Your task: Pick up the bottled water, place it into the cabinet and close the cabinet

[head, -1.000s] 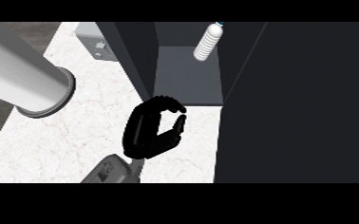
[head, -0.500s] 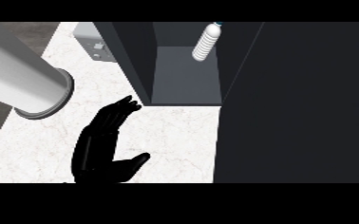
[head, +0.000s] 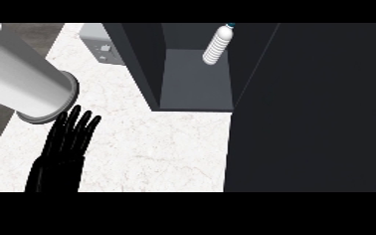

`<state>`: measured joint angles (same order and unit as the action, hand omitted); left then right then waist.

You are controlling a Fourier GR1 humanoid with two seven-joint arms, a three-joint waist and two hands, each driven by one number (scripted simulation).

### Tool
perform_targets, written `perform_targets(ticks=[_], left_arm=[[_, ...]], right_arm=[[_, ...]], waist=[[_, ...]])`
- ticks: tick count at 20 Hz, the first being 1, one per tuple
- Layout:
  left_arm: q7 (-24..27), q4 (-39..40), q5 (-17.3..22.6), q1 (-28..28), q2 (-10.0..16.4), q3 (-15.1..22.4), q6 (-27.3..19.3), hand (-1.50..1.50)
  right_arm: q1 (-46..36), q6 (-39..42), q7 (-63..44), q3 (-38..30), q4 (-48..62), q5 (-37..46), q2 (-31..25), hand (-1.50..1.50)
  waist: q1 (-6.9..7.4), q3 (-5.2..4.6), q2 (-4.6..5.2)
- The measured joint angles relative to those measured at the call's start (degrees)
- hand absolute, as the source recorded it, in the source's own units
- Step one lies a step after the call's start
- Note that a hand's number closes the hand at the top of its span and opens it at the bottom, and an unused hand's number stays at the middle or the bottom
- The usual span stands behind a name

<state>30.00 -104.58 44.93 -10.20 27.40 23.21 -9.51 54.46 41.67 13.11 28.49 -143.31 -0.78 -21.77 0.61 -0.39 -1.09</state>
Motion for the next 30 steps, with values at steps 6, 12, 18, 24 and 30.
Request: perform_targets(ticks=[6,12,18,24,30], left_arm=[[0.6,-2.4,2.6,-4.9,3.8,-3.2,4.0,-1.5],[1.0,-3.7,5.0,-7.8,6.9,-6.5,7.9,-1.5],[1.1,-4.3,6.9,-10.1,9.7,-8.6,12.2,-1.5],[0.8,-4.8,8.5,-10.6,12.3,-10.9,15.8,-1.5],[0.0,-5.2,9.5,-10.5,14.1,-12.0,18.0,-1.5]], right_arm=[[-3.7,-2.3,-1.8,1.7,-0.1,0.8,-0.9,1.5],[-3.1,-8.1,-3.0,3.7,0.1,0.7,0.9,1.5],[-5.2,-12.0,-4.6,5.0,0.5,0.4,2.0,1.5],[-10.3,-13.8,-7.4,5.3,0.6,0.1,1.9,1.5],[-15.7,-13.8,-9.7,5.1,0.9,-0.2,1.2,1.5]], waist=[[1.32,-0.31,-0.14],[2.45,-0.41,0.51],[5.32,-0.47,1.27],[7.97,-0.54,2.03],[10.71,-0.68,2.64]])
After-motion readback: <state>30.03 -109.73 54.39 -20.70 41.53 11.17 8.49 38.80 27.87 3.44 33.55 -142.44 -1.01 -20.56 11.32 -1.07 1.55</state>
